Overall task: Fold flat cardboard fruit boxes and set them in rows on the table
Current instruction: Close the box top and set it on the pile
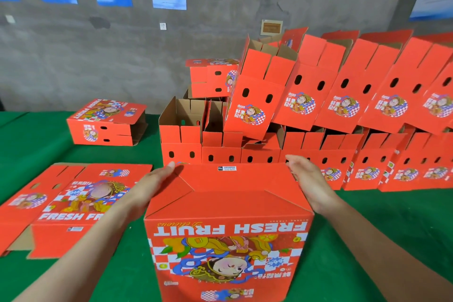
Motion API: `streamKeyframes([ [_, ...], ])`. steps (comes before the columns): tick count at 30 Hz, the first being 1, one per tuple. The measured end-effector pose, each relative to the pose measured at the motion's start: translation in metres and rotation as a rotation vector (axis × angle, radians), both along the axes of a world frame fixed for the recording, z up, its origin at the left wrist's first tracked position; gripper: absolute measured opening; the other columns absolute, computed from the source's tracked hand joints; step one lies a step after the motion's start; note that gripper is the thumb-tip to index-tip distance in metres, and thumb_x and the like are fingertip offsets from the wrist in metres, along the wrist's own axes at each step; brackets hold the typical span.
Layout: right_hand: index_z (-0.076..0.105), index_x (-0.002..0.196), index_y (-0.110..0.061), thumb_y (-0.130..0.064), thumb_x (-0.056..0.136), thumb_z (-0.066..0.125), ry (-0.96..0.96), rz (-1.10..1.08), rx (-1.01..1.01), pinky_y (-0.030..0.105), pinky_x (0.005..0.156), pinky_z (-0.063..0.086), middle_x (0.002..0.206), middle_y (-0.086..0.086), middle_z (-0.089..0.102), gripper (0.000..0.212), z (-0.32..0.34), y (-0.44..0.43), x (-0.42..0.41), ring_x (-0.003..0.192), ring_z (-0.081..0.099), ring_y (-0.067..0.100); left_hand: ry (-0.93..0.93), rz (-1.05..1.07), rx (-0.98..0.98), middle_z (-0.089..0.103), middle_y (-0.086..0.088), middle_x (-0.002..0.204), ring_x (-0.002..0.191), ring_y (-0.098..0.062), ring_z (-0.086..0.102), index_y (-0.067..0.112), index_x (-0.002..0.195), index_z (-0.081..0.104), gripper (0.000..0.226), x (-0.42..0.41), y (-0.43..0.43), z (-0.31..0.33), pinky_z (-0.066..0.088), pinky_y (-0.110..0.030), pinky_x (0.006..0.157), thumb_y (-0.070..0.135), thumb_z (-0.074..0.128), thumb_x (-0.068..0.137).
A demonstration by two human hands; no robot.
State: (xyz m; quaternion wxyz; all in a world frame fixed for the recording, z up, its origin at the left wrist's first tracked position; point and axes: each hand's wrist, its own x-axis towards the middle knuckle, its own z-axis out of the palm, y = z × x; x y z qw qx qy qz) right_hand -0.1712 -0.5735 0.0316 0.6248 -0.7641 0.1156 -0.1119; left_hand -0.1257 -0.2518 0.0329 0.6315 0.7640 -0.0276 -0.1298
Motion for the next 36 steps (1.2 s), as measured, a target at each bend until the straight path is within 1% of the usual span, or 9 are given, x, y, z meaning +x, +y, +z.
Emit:
streamKeyframes([
  [4, 0.056, 0.088, -0.013, -0.036, 0.101, 0.039, 0.400, 0.083, -0.002, 0.037, 0.066, 0.052, 0.070, 0.004, 0.068, 0.031, -0.035, -0.011, -0.024, 0.067, 0.065, 0.018, 0.098, -0.105, 0.295, 0.069, 0.003, 0.112, 0.096, -0.023, 0.068, 0.042, 0.112, 0.061, 0.055, -0.002, 0.021, 0.003, 0.052, -0.031, 0.071, 0.077, 0.037, 0.076],
  [8, 0.052, 0.096, -0.016, -0.037, 0.099, 0.037, 0.481, 0.202, -0.116, 0.035, 0.050, 0.055, 0.072, 0.005, 0.067, 0.026, -0.044, -0.014, -0.042, 0.062, 0.068, 0.017, 0.087, -0.094, 0.206, 0.072, -0.010, 0.104, 0.093, -0.032, 0.069, 0.026, 0.113, 0.064, 0.066, -0.006, 0.031, 0.007, 0.054, -0.050, 0.084, 0.070, 0.053, 0.065],
  [12, 0.056, 0.103, -0.016, -0.057, 0.094, 0.036, 0.411, 0.282, -0.129, 0.048, 0.076, 0.058, 0.092, 0.010, 0.072, 0.046, -0.018, -0.013, -0.046, 0.087, 0.070, 0.029, 0.013, -0.028, 0.180, 0.072, -0.008, 0.097, 0.086, -0.027, 0.069, 0.025, 0.108, 0.062, 0.066, -0.010, 0.041, 0.012, 0.056, -0.038, 0.071, 0.073, 0.044, 0.068],
  [16, 0.059, 0.102, -0.020, -0.091, 0.063, 0.026, 0.425, 0.306, -0.207, 0.032, 0.055, 0.056, 0.084, 0.004, 0.073, 0.088, 0.008, -0.004, -0.063, 0.079, 0.071, 0.023, -0.019, -0.035, 0.088, 0.067, -0.006, 0.075, 0.064, -0.016, 0.064, 0.022, 0.089, 0.059, 0.050, -0.017, 0.051, 0.019, 0.048, -0.026, 0.056, 0.066, 0.035, 0.086],
  [20, 0.022, 0.145, -0.047, -0.091, 0.063, 0.035, 0.302, 0.383, -0.144, 0.040, 0.065, 0.059, 0.152, -0.008, 0.029, 0.093, 0.018, 0.009, -0.074, 0.122, 0.048, 0.027, -0.063, -0.024, -0.136, 0.054, -0.002, 0.070, 0.051, -0.009, 0.054, 0.022, 0.086, 0.055, 0.007, -0.018, 0.062, 0.011, 0.040, -0.021, 0.049, 0.026, 0.050, 0.090],
  [25, 0.033, 0.131, -0.046, -0.046, 0.062, 0.083, -0.060, 0.494, -0.174, 0.029, 0.067, 0.057, 0.137, -0.008, 0.050, 0.086, 0.012, 0.027, -0.072, 0.104, 0.065, 0.011, -0.117, 0.059, -0.480, 0.063, -0.010, 0.115, 0.090, -0.023, 0.058, 0.012, 0.128, 0.053, 0.052, -0.018, 0.078, -0.009, 0.045, -0.036, 0.078, 0.002, 0.049, 0.076],
  [32, 0.037, 0.103, -0.069, -0.060, 0.042, 0.083, -0.350, 0.296, -0.532, 0.033, 0.073, 0.055, 0.114, -0.015, 0.036, 0.077, 0.018, 0.071, -0.055, 0.073, 0.055, 0.010, -0.247, 0.333, -0.441, 0.066, 0.000, 0.094, 0.072, -0.012, 0.064, 0.015, 0.129, 0.048, 0.043, -0.006, 0.053, -0.020, 0.049, -0.032, 0.066, -0.003, 0.052, 0.091],
  [34, 0.037, 0.108, -0.065, -0.055, 0.054, 0.082, -0.410, 0.248, -0.642, 0.026, 0.079, 0.052, 0.118, -0.011, 0.032, 0.072, 0.018, 0.086, -0.046, 0.075, 0.052, 0.004, -0.238, 0.432, -0.420, 0.056, -0.003, 0.120, 0.103, -0.023, 0.061, 0.012, 0.148, 0.018, 0.082, -0.006, 0.036, -0.015, 0.049, -0.045, 0.088, 0.003, 0.068, 0.083],
  [36, 0.034, 0.113, -0.059, -0.046, 0.064, 0.083, -0.469, 0.179, -0.715, 0.028, 0.087, 0.051, 0.122, -0.012, 0.024, 0.071, 0.019, 0.101, -0.035, 0.080, 0.052, 0.001, -0.321, 0.444, -0.281, 0.040, -0.004, 0.140, 0.125, -0.029, 0.047, 0.011, 0.147, 0.021, 0.096, -0.014, 0.023, -0.009, 0.040, -0.051, 0.104, 0.020, 0.076, 0.069],
])
